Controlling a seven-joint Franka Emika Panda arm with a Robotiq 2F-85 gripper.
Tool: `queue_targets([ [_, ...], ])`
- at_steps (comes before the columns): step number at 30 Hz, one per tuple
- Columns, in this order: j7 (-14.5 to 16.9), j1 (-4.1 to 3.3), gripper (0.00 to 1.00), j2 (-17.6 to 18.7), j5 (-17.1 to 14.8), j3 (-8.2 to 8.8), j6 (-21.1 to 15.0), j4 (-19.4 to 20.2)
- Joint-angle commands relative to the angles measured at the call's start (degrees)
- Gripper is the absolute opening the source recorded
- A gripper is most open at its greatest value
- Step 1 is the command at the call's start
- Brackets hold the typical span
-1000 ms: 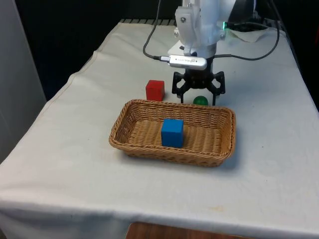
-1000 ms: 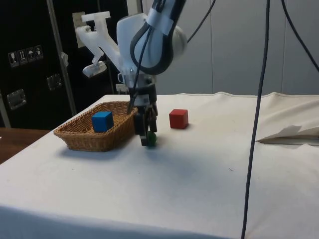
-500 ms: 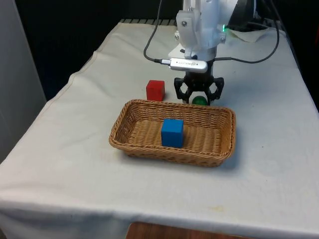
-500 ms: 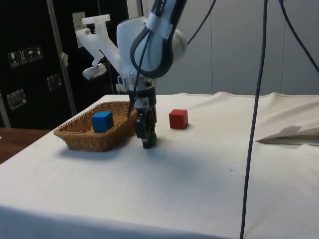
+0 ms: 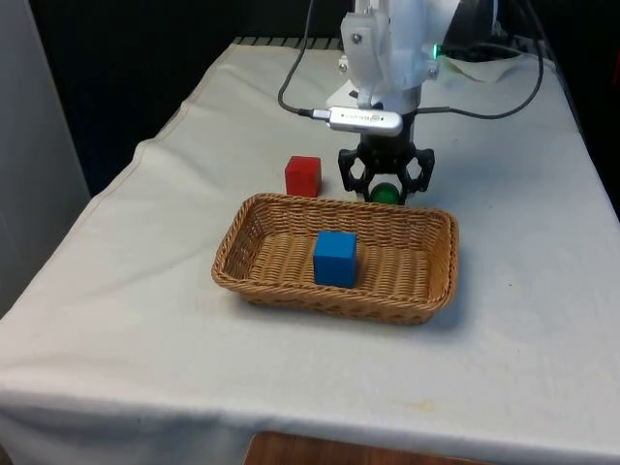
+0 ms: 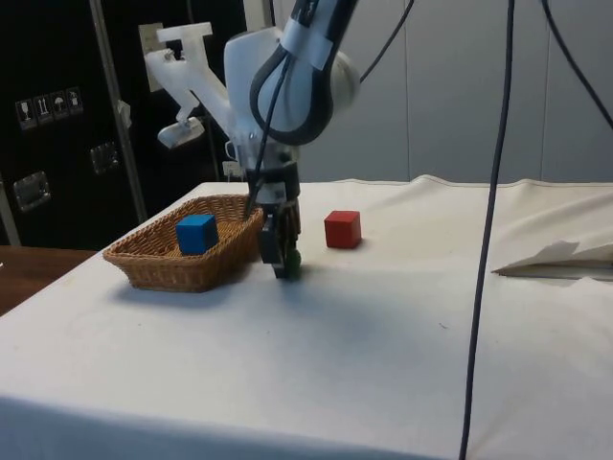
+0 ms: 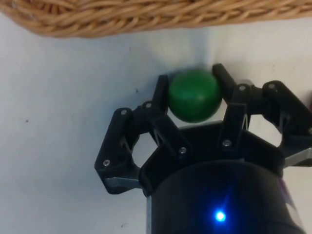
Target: Place all non-red objects into the basket.
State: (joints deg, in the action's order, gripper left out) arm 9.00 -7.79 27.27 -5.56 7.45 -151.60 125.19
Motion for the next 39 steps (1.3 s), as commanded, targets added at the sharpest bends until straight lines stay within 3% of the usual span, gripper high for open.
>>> queue_targets([
  [1,0.4,0.29,0.00,-1.0,-0.5,-0.40,-0.1,1.0],
  [4,0.7,0.46,0.00,-1.5,-0.9,-0.74,-0.5,1.8],
  [5,0.1,0.00,0.00,-1.6,0.0,-0.06,0.1,1.7],
  [6,0.7,0.57,0.00,-1.5,-1.0,-0.92,-0.7,2.1],
  [10,0.9,0.57,0.00,-3.1,-1.1,-0.97,-0.1,2.7],
  [14,0.1,0.00,0.00,-4.5,-0.1,-0.11,0.9,3.2],
  [15,0.6,0.34,0.00,-5.8,-0.5,-0.40,1.4,4.0],
  [22,0.6,0.17,0.00,-10.6,-0.3,-0.11,3.7,6.0],
  [23,0.2,0.06,0.00,-9.7,-0.1,0.00,3.2,5.7],
  [27,0.9,0.34,0.00,-13.1,-0.6,-0.11,5.3,6.6],
  [31,1.2,0.52,0.00,-14.8,-0.9,0.00,6.5,7.2],
  [32,0.4,0.17,0.00,-14.1,-0.1,0.29,6.1,6.9],
  [33,1.3,0.52,0.00,-15.1,-1.0,0.06,6.7,7.3],
  [39,1.9,0.57,0.00,-18.2,-1.0,0.74,8.9,7.9],
])
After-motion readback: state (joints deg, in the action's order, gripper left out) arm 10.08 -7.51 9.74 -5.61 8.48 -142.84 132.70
